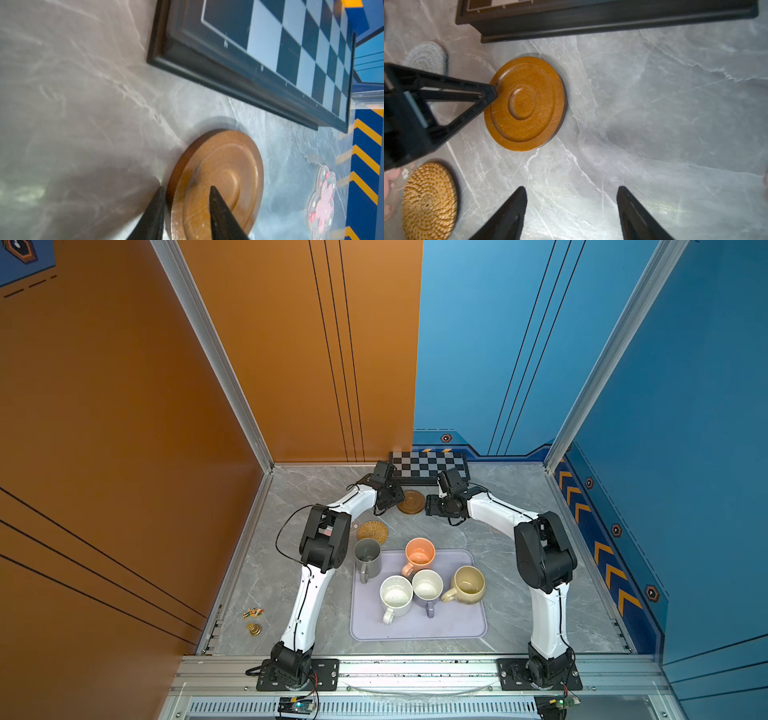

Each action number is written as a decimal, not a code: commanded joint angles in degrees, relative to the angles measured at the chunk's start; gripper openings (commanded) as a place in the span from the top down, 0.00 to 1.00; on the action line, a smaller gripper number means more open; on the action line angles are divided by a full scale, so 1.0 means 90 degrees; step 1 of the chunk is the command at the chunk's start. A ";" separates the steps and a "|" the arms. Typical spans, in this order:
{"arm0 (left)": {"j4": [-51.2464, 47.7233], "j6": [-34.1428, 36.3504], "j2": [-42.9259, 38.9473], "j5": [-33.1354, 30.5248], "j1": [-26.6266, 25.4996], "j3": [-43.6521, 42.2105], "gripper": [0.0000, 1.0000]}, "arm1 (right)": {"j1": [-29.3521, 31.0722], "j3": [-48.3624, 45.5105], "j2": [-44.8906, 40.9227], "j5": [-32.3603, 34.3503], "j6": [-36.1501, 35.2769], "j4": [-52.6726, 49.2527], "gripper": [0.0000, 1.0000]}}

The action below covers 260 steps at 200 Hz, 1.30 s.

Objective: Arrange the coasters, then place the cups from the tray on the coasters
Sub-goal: 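Lower the right gripper into the center of the brown wooden coaster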

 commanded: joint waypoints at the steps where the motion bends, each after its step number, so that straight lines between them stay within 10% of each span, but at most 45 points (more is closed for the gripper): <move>1: -0.0316 0.0324 -0.0720 0.0089 0.0055 -0.0461 0.64 | 0.0110 0.0318 0.0306 0.0347 0.0130 0.0115 0.32; 89: -0.0315 0.0864 -0.3117 -0.0183 0.0589 -0.2166 0.61 | 0.0299 0.1614 0.1249 0.0669 0.0596 0.0476 0.35; 138: -0.0316 0.0809 -0.3325 0.0115 0.0797 -0.2506 0.61 | 0.0404 0.1729 0.1523 0.0089 0.0785 0.1018 0.68; 260: -0.0276 0.0648 -0.4039 0.0075 0.0874 -0.2993 0.60 | 0.0397 0.2610 0.2443 -0.0204 0.0679 0.0461 0.74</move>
